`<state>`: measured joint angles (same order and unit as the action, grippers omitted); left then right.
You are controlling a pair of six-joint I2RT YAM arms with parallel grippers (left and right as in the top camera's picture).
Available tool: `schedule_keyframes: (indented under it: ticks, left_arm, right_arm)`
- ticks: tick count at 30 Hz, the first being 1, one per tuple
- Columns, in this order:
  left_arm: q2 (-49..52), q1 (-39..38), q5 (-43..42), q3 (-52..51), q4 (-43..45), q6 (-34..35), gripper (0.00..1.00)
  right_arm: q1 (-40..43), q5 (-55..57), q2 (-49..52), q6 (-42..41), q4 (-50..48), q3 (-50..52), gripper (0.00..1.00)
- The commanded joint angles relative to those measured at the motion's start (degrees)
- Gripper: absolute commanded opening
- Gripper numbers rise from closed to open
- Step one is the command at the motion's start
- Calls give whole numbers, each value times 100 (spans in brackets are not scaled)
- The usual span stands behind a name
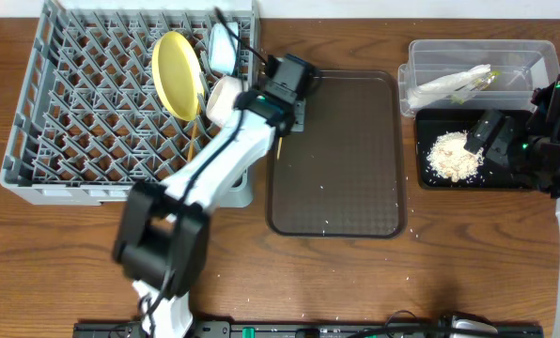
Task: Sort waste into correct bins and load items into the dishwasher
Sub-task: 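Return the left gripper to the brown tray and grasp the second chopstick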
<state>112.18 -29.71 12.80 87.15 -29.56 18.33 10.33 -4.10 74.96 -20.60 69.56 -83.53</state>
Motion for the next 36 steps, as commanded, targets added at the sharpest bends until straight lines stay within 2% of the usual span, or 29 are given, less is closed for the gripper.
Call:
schedule_keyframes:
  ticks: [1,7,13,23,25,36]
  left_arm:
    - [455,28,181,61,422,103,63]
    - [918,28,179,61,1355,-96,67]
    - [1121,57,181,61,1923,-240,67]
    - [1303,328,149,63,2090,-356,67]
    - [1327,326,111,63,2083,-573,67]
    - [1585,214,114,63,2212,-605,66]
  right_arm:
    - [85,-2,-4,-59,9,-57,99]
    - [85,-2,-4,-59,11,-57,99]
    - [87,-2,-4,-57,11,-57,99]
    - [85,-2,-4,-59,11,-57,99]
    - [85,-2,-4,-57,11,-57,99]
    - [85,-2,-4,-59,11,-57,99]
